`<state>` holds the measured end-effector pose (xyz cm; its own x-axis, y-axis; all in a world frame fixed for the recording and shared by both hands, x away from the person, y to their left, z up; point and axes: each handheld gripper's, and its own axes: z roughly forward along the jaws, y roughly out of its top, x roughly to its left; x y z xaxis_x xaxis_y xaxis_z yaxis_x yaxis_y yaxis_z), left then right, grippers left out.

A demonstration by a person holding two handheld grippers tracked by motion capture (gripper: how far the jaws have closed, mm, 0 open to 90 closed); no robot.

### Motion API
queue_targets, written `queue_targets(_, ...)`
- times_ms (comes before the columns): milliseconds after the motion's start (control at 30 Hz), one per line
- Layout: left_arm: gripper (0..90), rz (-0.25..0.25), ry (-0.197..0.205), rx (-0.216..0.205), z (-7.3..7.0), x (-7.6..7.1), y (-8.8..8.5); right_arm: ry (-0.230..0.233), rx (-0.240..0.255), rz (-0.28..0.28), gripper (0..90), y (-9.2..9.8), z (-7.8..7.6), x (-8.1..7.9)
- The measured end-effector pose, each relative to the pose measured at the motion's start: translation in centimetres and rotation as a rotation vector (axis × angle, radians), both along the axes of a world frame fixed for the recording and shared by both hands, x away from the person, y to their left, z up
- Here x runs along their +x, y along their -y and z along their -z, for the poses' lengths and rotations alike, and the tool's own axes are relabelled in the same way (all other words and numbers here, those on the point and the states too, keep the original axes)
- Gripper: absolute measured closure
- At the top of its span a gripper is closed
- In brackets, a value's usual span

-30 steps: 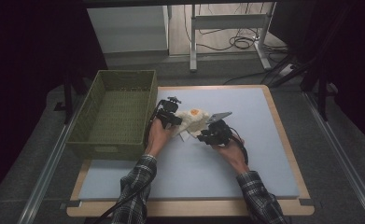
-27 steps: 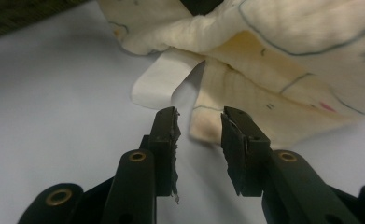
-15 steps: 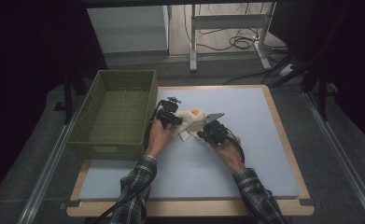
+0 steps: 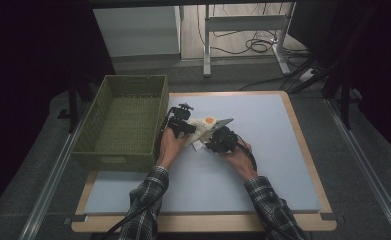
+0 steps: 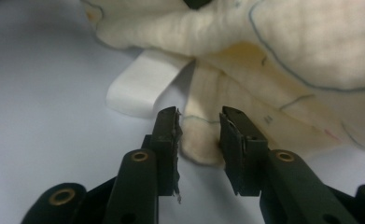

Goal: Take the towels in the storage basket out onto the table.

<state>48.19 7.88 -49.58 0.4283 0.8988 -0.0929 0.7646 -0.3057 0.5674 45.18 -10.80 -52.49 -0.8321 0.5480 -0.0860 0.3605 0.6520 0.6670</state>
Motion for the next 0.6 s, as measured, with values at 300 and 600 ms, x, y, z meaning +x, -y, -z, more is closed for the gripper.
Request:
queue_targets(300,60.6,0.008,0.019,0.011,-0.3,-0.3,0.2,0.001,0.007,0.02,88.2,1.1,-0.7,-1.0)
queue_targets(600,57.3,0.033,0.026,0.005,-0.8,-0.9,1.1,0.044,0.047,0.052,88.1,8.5,-4.4,-5.0)
